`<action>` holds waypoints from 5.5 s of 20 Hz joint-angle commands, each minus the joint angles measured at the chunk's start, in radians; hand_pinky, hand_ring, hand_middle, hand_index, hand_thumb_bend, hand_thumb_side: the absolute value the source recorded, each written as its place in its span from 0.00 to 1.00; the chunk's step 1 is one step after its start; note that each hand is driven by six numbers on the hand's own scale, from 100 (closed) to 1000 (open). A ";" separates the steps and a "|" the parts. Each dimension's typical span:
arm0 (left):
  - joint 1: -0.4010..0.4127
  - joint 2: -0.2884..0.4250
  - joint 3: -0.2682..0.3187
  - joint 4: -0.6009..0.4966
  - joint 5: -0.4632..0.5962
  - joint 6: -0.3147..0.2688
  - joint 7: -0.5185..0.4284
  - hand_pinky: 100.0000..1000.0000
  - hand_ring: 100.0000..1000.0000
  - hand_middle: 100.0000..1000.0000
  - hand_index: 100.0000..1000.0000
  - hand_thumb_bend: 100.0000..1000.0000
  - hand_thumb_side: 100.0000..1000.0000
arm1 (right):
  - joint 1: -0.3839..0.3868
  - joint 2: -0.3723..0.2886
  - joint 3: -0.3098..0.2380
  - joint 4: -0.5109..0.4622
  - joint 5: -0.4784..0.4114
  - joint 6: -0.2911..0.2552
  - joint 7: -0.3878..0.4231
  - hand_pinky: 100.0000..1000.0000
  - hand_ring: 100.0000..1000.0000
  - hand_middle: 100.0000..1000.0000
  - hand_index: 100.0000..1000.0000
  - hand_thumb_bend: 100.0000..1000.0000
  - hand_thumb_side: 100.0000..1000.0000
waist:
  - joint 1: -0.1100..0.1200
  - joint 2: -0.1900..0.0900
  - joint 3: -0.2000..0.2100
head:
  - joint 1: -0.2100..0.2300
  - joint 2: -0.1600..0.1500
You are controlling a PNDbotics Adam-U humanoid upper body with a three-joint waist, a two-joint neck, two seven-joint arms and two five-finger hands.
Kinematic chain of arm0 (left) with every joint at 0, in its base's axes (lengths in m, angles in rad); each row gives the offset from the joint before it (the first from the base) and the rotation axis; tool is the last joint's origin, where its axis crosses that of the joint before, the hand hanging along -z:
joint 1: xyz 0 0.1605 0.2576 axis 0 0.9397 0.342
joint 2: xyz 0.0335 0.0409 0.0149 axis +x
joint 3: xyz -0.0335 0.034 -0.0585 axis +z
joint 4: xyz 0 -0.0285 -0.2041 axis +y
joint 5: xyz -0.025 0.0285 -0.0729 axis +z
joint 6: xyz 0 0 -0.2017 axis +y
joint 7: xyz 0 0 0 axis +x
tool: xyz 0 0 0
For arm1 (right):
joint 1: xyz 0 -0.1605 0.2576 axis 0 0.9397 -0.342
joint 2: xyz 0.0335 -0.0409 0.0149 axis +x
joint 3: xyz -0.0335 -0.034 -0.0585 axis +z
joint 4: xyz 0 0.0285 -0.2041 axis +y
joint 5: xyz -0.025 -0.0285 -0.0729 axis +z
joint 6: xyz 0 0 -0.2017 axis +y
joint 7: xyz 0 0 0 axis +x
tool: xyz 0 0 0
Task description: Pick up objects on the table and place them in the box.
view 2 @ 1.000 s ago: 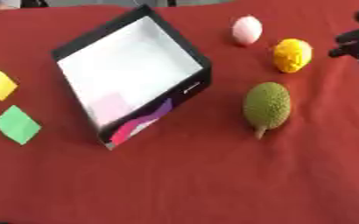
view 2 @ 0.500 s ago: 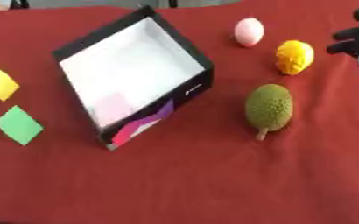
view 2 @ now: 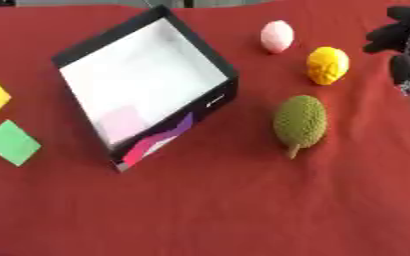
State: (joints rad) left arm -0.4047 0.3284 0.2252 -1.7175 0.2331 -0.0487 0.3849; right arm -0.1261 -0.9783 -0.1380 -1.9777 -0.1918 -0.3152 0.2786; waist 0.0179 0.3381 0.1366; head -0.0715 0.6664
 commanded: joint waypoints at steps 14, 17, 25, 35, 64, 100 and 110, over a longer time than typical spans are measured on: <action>-0.008 0.045 -0.009 0.004 -0.006 0.003 -0.017 0.65 0.84 0.67 0.72 0.00 0.70 | -0.027 -0.317 0.264 -0.022 0.522 -0.055 -0.004 0.92 0.88 0.86 0.97 0.00 0.26 | -0.010 -0.029 0.011 | -0.020 0.009; -0.009 0.044 -0.012 0.005 -0.004 0.004 -0.020 0.65 0.84 0.67 0.72 0.00 0.70 | -0.018 -0.303 0.293 -0.022 0.572 -0.025 -0.021 0.92 0.87 0.85 0.97 0.00 0.27 | -0.009 -0.028 0.013 | -0.023 0.008; -0.009 0.043 -0.016 0.009 -0.003 0.004 -0.025 0.65 0.84 0.66 0.71 0.00 0.70 | -0.052 -0.275 0.332 -0.022 0.622 0.037 -0.122 0.90 0.83 0.83 0.98 0.00 0.39 | -0.008 -0.028 0.017 | -0.035 0.012; -0.008 0.040 -0.022 0.010 -0.002 0.008 -0.029 0.65 0.84 0.66 0.71 0.00 0.70 | -0.117 -0.244 0.363 -0.022 0.662 0.057 -0.173 0.91 0.83 0.83 0.98 0.38 0.55 | -0.010 -0.031 0.023 | -0.052 0.010; -0.010 0.039 -0.033 0.016 0.001 0.015 -0.043 0.65 0.84 0.65 0.70 0.00 0.70 | -0.169 -0.154 0.368 0.030 0.700 0.248 -0.050 0.92 0.84 0.82 0.97 0.34 0.64 | -0.004 -0.028 0.025 | -0.068 0.002; -0.019 0.030 -0.045 0.018 0.003 0.026 -0.054 0.65 0.84 0.64 0.69 0.00 0.69 | -0.254 -0.055 0.390 0.296 0.710 0.186 0.051 0.89 0.79 0.75 0.95 0.37 0.47 | 0.001 -0.019 0.041 | -0.056 0.002; -0.023 0.027 -0.050 0.021 0.000 0.031 -0.060 0.65 0.84 0.65 0.69 0.00 0.69 | -0.276 -0.035 0.397 0.334 0.671 0.180 0.045 0.79 0.61 0.58 0.84 0.26 0.31 | 0.001 -0.016 0.047 | -0.062 0.004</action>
State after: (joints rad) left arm -0.4137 0.3356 0.1746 -1.6867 0.2371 -0.0176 0.3274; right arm -0.3916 -0.9917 0.2660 -1.6442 0.4912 -0.1363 0.3277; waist 0.0177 0.3376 0.1819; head -0.1333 0.6753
